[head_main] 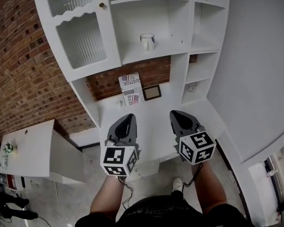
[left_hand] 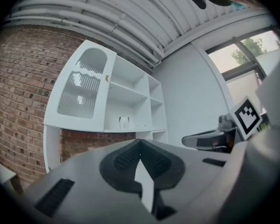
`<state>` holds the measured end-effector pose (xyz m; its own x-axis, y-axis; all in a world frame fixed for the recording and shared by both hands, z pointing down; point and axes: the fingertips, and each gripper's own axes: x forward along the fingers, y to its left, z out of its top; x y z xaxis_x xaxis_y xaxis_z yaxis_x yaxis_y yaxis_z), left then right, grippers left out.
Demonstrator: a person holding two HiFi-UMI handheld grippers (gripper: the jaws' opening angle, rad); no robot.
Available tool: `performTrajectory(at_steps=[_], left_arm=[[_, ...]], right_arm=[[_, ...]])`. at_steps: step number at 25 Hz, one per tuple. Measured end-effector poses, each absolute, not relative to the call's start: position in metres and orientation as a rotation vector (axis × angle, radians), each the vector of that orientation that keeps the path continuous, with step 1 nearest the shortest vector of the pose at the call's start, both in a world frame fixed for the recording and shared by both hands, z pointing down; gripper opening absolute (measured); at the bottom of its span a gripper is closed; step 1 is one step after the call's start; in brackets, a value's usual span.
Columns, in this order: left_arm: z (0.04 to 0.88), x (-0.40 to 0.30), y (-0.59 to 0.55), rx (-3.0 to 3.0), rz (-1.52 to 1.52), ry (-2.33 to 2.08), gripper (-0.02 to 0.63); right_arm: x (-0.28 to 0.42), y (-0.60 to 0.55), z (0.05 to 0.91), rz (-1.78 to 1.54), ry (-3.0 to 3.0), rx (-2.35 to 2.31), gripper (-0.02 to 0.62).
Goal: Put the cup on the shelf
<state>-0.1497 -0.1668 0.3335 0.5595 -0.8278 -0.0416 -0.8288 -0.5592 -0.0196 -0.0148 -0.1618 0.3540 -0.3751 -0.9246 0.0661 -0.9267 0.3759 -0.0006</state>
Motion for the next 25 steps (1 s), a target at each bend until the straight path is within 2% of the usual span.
performTrajectory(at_steps=[25], left_arm=[[0.331,-0.155,-0.156,-2.750,0.062,1.435,0.005]], right_arm=[[-0.023,-0.151,0.352,0.046,-2.551,1.722,0.000]])
